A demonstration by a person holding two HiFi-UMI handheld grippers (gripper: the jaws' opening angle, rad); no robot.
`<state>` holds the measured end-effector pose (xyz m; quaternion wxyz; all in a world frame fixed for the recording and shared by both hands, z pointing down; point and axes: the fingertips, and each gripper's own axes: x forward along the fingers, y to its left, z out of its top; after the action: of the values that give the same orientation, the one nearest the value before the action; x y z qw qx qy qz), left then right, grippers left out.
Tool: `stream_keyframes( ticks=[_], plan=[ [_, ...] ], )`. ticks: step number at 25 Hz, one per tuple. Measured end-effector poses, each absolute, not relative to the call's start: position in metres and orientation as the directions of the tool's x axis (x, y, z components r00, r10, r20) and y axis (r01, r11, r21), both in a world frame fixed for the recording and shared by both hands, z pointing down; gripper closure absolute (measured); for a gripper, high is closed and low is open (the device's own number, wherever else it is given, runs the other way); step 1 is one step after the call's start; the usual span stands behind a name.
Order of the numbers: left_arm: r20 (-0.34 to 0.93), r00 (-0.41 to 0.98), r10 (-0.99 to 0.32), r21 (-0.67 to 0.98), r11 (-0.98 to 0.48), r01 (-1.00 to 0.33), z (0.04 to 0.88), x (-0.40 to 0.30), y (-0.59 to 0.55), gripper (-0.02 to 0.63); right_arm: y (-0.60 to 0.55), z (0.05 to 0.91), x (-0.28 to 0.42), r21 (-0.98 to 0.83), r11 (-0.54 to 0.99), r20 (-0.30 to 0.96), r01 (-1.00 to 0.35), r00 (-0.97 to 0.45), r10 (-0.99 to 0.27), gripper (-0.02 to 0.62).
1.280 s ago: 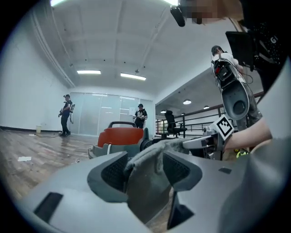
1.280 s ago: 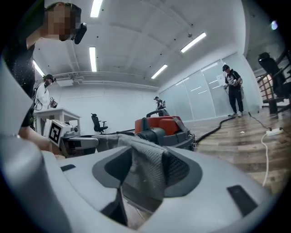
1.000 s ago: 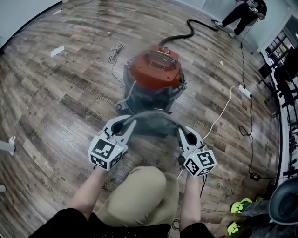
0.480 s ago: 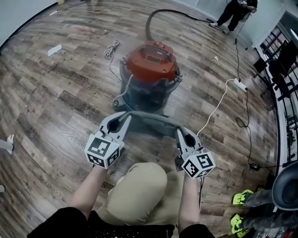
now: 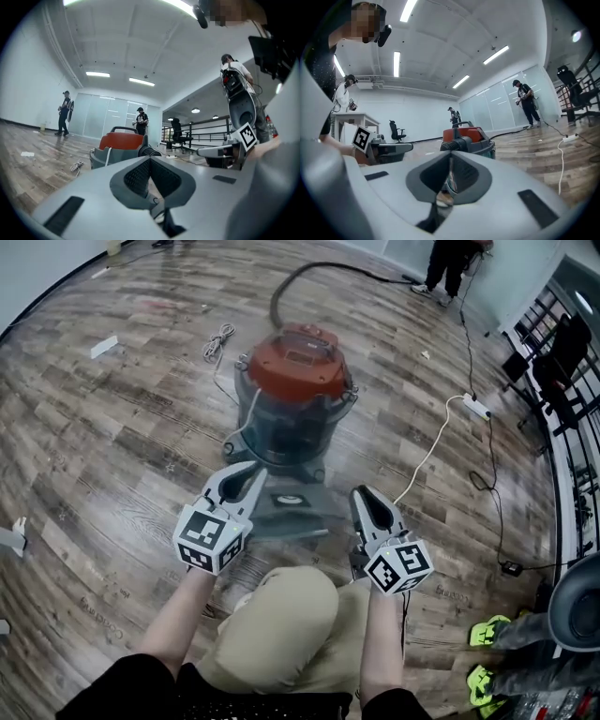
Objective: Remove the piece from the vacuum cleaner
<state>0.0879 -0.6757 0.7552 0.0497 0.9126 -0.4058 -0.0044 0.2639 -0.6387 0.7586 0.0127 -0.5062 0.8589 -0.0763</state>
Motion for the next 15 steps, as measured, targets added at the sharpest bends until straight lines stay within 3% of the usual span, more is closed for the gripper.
stream_keyframes(
  ticks=[1,15],
  plan=[
    [0.039,0.674,-0.737,0.065,-0.672,-0.738,0.7550,0.0904,-0.6742,0.600,-0.6379,0.7584,0.2620,-0.158,0.485,0.048,-0.860,-0.498,-0.866,0.586],
    [0.070,0.671,-0.738,0.029,-0.671,-0.741,0.7625,0.0909,-0.6756,0.600,-0.6444,0.7598,0.2537,-0.112,0.521,0.062,-0.846,-0.529,-0.846,0.586]
  ],
)
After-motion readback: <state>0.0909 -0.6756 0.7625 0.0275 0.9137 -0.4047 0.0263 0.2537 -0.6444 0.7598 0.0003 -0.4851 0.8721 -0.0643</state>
